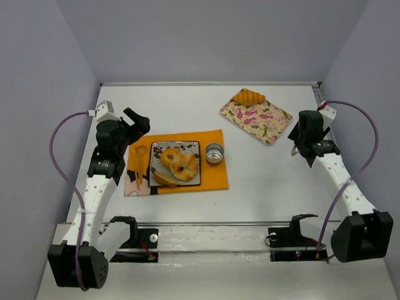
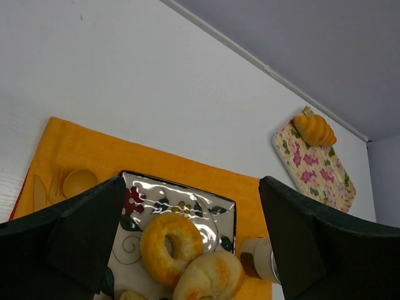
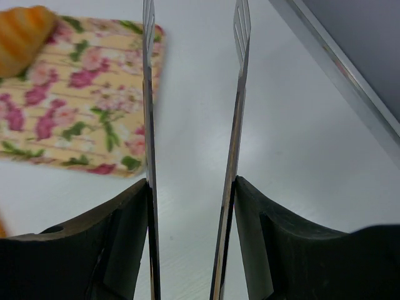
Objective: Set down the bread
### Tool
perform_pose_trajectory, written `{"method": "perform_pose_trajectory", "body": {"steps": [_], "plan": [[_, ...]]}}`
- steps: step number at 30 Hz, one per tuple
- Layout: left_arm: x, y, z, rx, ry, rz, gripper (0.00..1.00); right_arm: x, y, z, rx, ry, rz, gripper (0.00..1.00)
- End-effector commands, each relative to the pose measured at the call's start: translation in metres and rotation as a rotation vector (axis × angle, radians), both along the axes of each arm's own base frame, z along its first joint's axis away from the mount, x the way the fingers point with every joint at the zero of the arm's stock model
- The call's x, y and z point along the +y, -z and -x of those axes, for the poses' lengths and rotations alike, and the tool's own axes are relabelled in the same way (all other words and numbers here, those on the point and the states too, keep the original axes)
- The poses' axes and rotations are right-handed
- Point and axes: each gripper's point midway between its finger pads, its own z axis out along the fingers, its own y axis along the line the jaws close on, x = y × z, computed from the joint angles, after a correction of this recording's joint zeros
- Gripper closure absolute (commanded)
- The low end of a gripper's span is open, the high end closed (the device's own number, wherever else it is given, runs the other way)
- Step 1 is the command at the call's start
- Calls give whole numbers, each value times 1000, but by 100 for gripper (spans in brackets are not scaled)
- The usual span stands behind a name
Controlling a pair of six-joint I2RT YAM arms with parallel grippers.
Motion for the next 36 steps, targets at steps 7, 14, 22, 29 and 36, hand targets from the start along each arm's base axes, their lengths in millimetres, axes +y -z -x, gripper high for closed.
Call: {"method": "perform_pose_trajectory", "body": {"steps": [7,14,22,29,36], "plan": [[3,-10,-5,-41,-14,-1,1,-44,78,6,182,200,-62,36],[4,-11,-5,-42,-20,-3,1,-40,132,7,348,197,-66,11],[4,-11,-4,-42,-20,-1,1,-37,112,9,303,170,-81,0],[4,-8,-5,-31,-20,-2,1,-23,35,4,76,39,-103,0],[20,-8,-3,-21,-108,-27,1,-10,-32,9,-246,-38,-153,0]]}}
